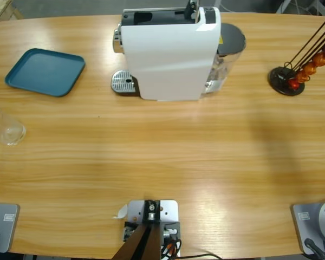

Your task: Pour coffee

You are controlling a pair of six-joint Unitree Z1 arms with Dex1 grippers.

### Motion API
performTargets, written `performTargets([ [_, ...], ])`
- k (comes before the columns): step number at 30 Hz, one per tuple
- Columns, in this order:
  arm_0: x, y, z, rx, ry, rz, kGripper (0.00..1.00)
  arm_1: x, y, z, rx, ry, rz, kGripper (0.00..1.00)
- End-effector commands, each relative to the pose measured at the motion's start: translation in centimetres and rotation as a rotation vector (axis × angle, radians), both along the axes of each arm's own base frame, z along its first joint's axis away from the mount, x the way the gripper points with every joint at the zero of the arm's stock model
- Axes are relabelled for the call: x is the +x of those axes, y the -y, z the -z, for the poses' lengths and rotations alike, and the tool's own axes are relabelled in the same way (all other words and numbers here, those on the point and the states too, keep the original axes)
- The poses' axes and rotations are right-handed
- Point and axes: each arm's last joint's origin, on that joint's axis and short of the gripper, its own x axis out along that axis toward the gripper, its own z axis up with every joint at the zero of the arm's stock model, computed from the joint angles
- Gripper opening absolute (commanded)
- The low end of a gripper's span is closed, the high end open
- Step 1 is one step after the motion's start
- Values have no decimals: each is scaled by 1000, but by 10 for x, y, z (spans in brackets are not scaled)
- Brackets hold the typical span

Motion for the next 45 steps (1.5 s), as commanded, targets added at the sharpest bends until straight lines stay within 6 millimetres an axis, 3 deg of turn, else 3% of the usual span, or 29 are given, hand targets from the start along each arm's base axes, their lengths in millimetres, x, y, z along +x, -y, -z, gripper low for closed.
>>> performTargets([
  [1, -104, -72, 38, 342, 117, -33, 1000, 39, -2, 47, 10, 41, 210, 969],
  [2, -122, -85, 42, 366, 155, -57, 1000, 47, 0, 58, 7, 33, 246, 968],
  [6, -185, -136, 62, 409, 216, -159, 1000, 72, 6, 66, -16, 57, 308, 927],
  [9, -211, -158, 87, 433, 195, -195, 1000, 88, 8, 71, -44, 73, 311, 890],
  [15, -216, -162, 106, 417, 176, -245, 1000, 100, 2, 74, -17, 99, 222, 812],
  [24, -219, -166, 107, 406, 192, -278, 1000, 109, 0, 80, -37, 79, 190, 636],
  [31, -219, -166, 107, 407, 191, -278, 1000, 118, -1, 87, -47, 68, 200, 620],
  [35, -219, -166, 107, 407, 190, -278, 1000, 121, 2, 89, -55, 75, 208, 379],
  [38, -218, -166, 107, 407, 190, -278, 1000, 122, 3, 90, -55, 78, 209, 306],
  [45, -218, -166, 107, 407, 190, -278, 1000, 124, 3, 91, -55, 80, 213, 260],
])
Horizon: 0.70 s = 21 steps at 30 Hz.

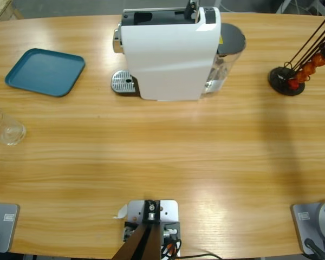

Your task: Pour coffee

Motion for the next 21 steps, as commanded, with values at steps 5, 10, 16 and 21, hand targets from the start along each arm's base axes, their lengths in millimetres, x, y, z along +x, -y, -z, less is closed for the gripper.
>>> performTargets([
  [5, -3, -2, 10, 1, -3, -8, 1000, 2, 4, 15, -24, -52, 24, 260],
  [10, -3, -3, 10, -1, -1, -8, 1000, -1, 7, 13, -38, -36, 53, 218],
  [16, -4, -3, 10, -3, 3, -8, 1000, -2, 10, 12, -47, -32, 76, 218],
  [21, -4, -3, 10, -4, 4, -8, 1000, -3, 9, 11, -36, -25, 66, 158],
])
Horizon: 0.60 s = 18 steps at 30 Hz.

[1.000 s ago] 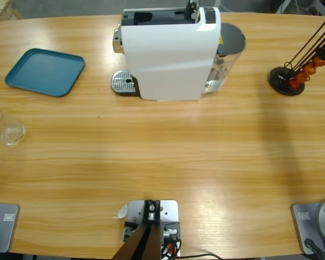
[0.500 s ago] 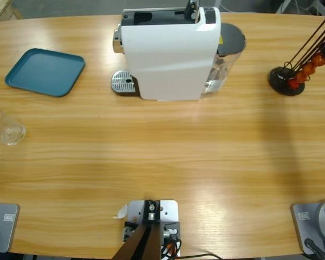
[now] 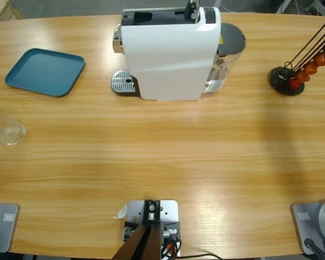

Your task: Pour coffee

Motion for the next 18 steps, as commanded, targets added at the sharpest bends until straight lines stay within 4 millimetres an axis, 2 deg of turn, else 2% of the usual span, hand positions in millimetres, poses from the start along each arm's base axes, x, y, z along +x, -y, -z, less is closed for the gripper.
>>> performTargets([
  [1, -3, -3, 11, 1, -3, -8, 1000, -4, 5, 9, -8, -20, 19, 140],
  [6, -4, -4, 11, -2, 1, -8, 1000, -5, 5, 8, -2, -16, 11, 133],
  [13, -5, -4, 11, -5, 5, -8, 1000, -6, 4, 8, 6, 0, -12, 11],
  [18, -5, -4, 11, -5, 6, -9, 1000, -6, 2, 5, 28, 19, -37, 11],
])
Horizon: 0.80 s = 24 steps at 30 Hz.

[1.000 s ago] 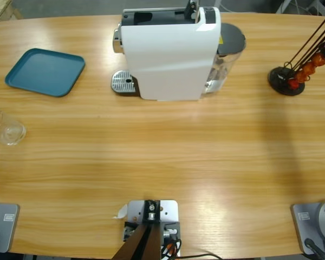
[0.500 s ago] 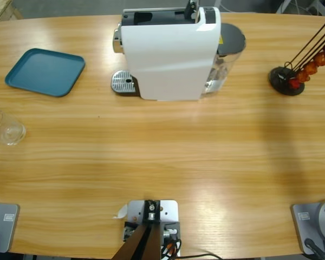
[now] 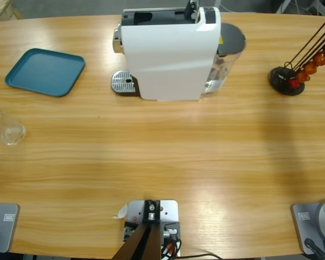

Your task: Pour coffee

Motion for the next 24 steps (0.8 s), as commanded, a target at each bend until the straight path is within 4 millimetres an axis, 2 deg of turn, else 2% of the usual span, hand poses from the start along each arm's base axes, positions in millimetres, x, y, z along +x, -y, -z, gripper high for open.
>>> performTargets([
  [1, -4, -3, 10, 0, 0, -9, 1000, -7, 0, 4, 25, 8, -36, 11],
  [9, -7, -6, 11, -11, 16, -16, 1000, 2, -1, -6, 30, 36, -24, 6],
  [17, -10, -8, 12, -25, 34, -18, 1000, -2, 1, -22, 24, 60, 0, 6],
  [24, -11, -9, 12, -26, 35, -17, 1000, -1, 1, -49, 33, 115, 2, 6],
])
